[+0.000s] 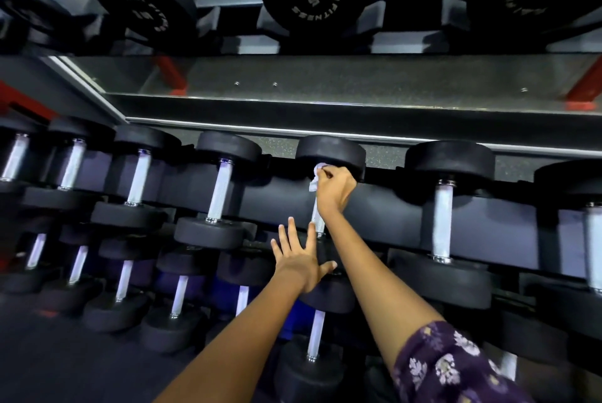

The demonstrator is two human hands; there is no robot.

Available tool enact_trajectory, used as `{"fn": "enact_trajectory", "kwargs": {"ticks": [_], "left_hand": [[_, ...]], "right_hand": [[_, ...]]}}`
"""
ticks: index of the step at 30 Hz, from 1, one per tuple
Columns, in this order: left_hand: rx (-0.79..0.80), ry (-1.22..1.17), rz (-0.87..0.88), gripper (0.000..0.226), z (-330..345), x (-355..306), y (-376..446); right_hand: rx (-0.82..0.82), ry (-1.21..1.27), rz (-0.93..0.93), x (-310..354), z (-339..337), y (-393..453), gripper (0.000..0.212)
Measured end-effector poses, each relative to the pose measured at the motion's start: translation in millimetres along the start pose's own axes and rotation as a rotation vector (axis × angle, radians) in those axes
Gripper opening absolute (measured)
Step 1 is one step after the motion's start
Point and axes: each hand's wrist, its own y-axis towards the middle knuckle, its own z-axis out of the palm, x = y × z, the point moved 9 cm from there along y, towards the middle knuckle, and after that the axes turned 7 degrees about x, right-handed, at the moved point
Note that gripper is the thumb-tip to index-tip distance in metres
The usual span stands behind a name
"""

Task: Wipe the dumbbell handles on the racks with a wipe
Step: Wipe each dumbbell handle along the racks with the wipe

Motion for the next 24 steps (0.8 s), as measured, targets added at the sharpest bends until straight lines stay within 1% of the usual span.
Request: {"fn": "enact_trajectory", "kwargs": {"ticks": [2, 3, 6, 7, 8, 10, 12, 14, 16, 17, 20, 22, 24], "left_hand": [[0.006, 0.001, -0.005, 0.089, 1.2, 0.5, -0.7], [0.005, -0.002, -0.005, 0.089, 1.3, 0.9, -1.0], [-0.006, -0.016, 0.006, 0.09, 0.0, 0.2, -1.2], [-0.01, -0.02, 0.012, 0.09, 0.0, -0.1, -1.3], [-0.014, -0.025, 0.017, 0.09, 0.1, -0.1, -1.4], [-0.022, -0.032, 0.026, 0.09, 0.3, 1.5, -0.7], [-0.027, -0.029, 0.028, 0.09, 0.1, 2.3, -0.1], [-0.022, -0.024, 0.022, 0.09, 0.3, 1.8, -0.1], [-0.014, -0.027, 0.015, 0.091, 1.4, 1.0, 0.0], [-0.012, -0.027, 0.012, 0.091, 1.6, 1.5, 0.0], [-0.008, -0.024, 0.017, 0.091, 4.0, 0.6, -0.6], [-0.016, -0.02, 0.023, 0.091, 2.2, 0.4, 0.4], [-0.023, -0.025, 0.022, 0.091, 1.3, 1.1, 1.7]], "right_hand": [[-0.02, -0.09, -0.005, 2.8, 1.2, -2.0, 0.018], [-0.054, -0.074, -0.004, 0.7, -2.1, -3.7, 0.019], [-0.236, 0.147, 0.131, -22.1, -25.7, -4.8, 0.017], [-0.271, 0.191, 0.164, -28.5, -30.9, -3.8, 0.016], [-0.265, 0.198, 0.169, -31.2, -31.9, -1.3, 0.016], [-0.191, 0.123, 0.082, -24.5, -24.6, 1.8, 0.015], [-0.053, -0.023, -0.115, -2.1, -7.9, -1.2, 0.016], [0.101, -0.232, -0.276, 16.5, 10.3, -3.9, 0.021], [0.17, -0.431, -0.3, 19.4, 16.1, -1.3, 0.025], [0.183, -0.483, -0.288, 16.4, 16.4, -1.1, 0.026], [0.196, -0.521, -0.289, 6.3, 8.7, -7.8, 0.028], [0.169, -0.628, -0.311, 1.7, 1.2, -7.3, 0.027], [0.168, -0.686, -0.302, -4.6, -4.6, 1.5, 0.024]]}}
